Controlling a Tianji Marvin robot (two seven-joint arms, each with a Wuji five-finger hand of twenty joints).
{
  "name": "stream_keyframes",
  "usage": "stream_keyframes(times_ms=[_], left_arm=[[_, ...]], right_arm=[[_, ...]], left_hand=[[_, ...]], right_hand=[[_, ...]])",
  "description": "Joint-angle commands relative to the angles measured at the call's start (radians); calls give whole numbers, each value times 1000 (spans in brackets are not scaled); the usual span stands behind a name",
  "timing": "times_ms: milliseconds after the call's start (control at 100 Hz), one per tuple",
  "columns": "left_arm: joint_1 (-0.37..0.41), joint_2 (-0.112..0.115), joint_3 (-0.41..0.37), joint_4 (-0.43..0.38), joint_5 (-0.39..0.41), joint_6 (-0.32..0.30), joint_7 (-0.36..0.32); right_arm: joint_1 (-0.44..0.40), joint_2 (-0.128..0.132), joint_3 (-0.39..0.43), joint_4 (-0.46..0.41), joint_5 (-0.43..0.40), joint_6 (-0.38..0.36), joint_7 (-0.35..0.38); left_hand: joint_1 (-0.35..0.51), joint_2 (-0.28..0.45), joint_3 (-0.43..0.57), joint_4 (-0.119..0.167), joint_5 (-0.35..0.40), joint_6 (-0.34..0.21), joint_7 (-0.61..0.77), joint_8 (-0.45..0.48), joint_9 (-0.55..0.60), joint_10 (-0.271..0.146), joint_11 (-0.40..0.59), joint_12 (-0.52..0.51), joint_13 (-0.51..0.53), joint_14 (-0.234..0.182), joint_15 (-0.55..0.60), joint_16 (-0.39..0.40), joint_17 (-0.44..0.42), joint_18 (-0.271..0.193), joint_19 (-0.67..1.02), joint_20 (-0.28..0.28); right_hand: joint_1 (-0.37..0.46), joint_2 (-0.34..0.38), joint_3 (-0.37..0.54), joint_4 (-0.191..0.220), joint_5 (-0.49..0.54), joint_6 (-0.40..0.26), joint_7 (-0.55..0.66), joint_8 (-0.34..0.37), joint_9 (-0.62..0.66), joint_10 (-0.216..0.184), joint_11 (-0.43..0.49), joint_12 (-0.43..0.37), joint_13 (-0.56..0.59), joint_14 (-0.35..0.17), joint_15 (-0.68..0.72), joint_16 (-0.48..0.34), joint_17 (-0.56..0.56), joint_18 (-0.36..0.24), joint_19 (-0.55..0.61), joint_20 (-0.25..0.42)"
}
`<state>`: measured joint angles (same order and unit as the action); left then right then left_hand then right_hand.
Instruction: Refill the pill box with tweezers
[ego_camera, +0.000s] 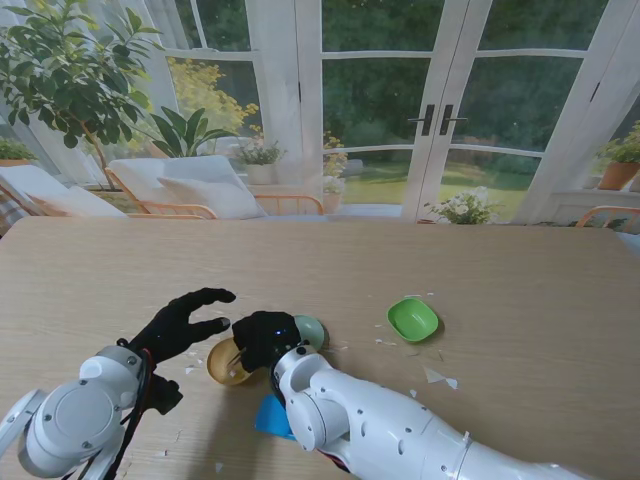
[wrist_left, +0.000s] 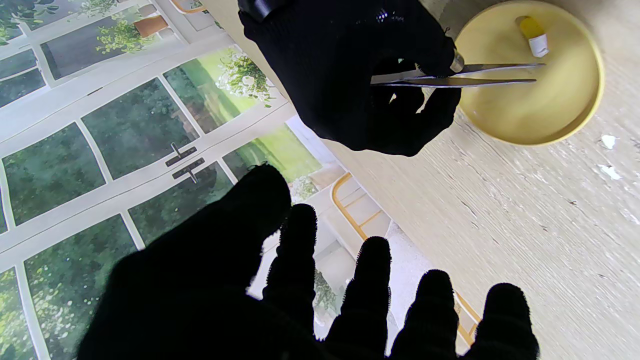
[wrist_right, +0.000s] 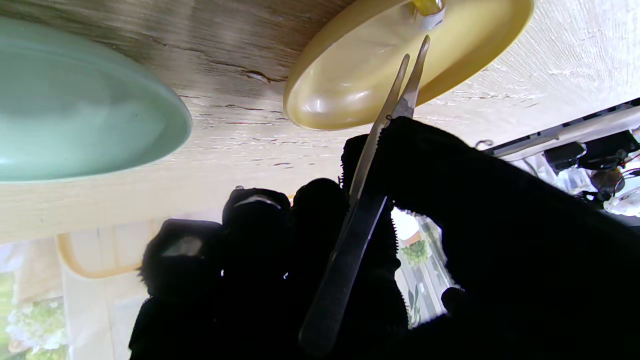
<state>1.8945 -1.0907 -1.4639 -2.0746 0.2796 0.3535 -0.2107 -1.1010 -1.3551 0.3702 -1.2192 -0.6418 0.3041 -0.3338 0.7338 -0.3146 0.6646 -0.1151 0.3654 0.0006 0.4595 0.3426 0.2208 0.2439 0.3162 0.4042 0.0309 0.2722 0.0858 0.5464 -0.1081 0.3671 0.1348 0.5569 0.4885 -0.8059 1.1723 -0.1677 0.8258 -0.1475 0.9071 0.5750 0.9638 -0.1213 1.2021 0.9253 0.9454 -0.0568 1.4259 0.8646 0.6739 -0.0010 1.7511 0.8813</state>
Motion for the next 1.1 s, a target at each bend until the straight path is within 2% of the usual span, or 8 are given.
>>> stream_keyframes(times_ms=[0, 800, 1090], left_arm=[[4, -4, -1, -7, 0, -1, -11], [10, -6, -3, -5, 13, -14, 4], [13, -6, -7, -8, 10, -16, 3]], right_arm=[[-4, -10, -1, 0, 2, -3, 10], [-18, -6, 18, -8, 1, -8, -14], [-29, 22, 22, -62, 6, -10, 47]], left_hand=[[-4, -3, -5, 29, -26, -44, 2, -9, -13, -39, -9, -11, -22, -23, -11, -3, 1, -31, -24, -1], [-6, -2, -4, 30, -27, -42, 1, -11, -19, -37, -11, -13, -22, -21, -11, -4, 0, -31, -24, -1], [-7, -3, -5, 30, -28, -42, 1, -11, -16, -37, -11, -14, -22, -23, -11, -4, 1, -30, -25, -2]], right_hand=[[55, 33, 35, 66, 18, -49, 42, -4, -8, -27, 11, -1, 6, 1, 14, -2, 8, -15, 51, 20], [54, 29, 37, 66, 17, -46, 42, -5, -5, -25, 11, -1, 8, 2, 15, -3, 10, -14, 53, 20], [54, 33, 33, 67, 13, -42, 40, -7, -8, -23, 10, -1, 4, 2, 15, -3, 11, -15, 53, 20]])
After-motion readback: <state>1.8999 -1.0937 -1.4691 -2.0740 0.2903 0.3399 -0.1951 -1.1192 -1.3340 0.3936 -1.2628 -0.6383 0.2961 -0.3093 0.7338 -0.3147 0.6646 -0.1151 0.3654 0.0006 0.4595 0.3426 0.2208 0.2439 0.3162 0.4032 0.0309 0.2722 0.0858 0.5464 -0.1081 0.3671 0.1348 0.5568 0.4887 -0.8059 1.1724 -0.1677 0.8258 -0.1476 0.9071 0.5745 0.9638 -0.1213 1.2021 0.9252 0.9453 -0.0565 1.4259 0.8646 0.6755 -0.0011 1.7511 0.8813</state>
